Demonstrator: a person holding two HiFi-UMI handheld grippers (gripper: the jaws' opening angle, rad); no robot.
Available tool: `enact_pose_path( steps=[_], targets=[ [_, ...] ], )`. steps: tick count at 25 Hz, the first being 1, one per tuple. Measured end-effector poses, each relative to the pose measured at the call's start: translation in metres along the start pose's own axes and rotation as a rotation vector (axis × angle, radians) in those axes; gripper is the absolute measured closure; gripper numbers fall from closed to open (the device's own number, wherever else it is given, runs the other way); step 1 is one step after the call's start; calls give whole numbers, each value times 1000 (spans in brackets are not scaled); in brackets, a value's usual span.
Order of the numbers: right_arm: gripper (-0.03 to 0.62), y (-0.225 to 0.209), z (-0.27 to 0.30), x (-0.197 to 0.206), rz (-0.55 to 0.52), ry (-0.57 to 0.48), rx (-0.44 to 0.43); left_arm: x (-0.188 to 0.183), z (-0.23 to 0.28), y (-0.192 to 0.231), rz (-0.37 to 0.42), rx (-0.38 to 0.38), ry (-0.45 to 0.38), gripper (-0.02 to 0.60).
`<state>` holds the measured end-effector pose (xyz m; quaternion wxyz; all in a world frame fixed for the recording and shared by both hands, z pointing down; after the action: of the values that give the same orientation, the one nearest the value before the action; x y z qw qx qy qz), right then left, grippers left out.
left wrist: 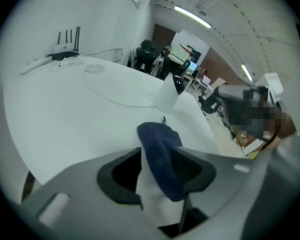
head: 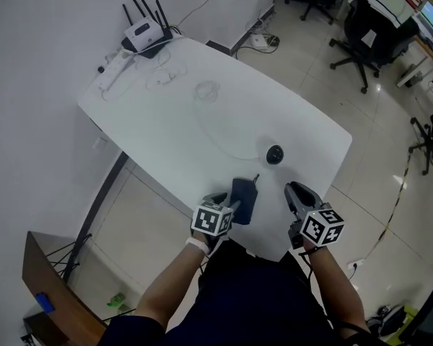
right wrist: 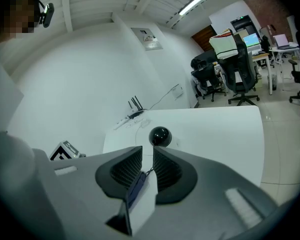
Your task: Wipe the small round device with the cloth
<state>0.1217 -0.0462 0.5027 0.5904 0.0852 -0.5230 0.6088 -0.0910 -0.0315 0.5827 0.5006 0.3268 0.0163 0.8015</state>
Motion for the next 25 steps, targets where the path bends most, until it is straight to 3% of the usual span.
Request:
enact_pose_path(
  steps=[3,7,10,15,20,25],
  targets=[
    [520,13,-6,6,-1,6,5,-8,-25,0,-59,44,-130,403],
    [520,31,-16,13,6,3,-8,-26,-64,-21,-71,114,-353,540],
    [536,46,-27,13,-13,-14,-35,-34,-82,-54,-61,175,-441,578],
    [549,67,-48,11,-111,-46,-101,-38,-92,-109,-25,204,-501,578],
    [556,72,-78,16,-238,-79,-123,-26,-94,-147,-9,129,-537,578],
    [556,62,-109,19,-239,-108,-143,-13,-91,-182,6,64,-539,578]
  ],
)
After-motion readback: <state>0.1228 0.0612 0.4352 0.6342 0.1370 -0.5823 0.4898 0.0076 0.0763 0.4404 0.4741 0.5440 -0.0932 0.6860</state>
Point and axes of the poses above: the fingertips, and each gripper's own axes: z forward along the fingers, y to its left, x out of its underside, the point moved 5 cm from there along -z, backward along the fingers, and after that the axes turned 3 degrees about z, right-handed, at the moved point
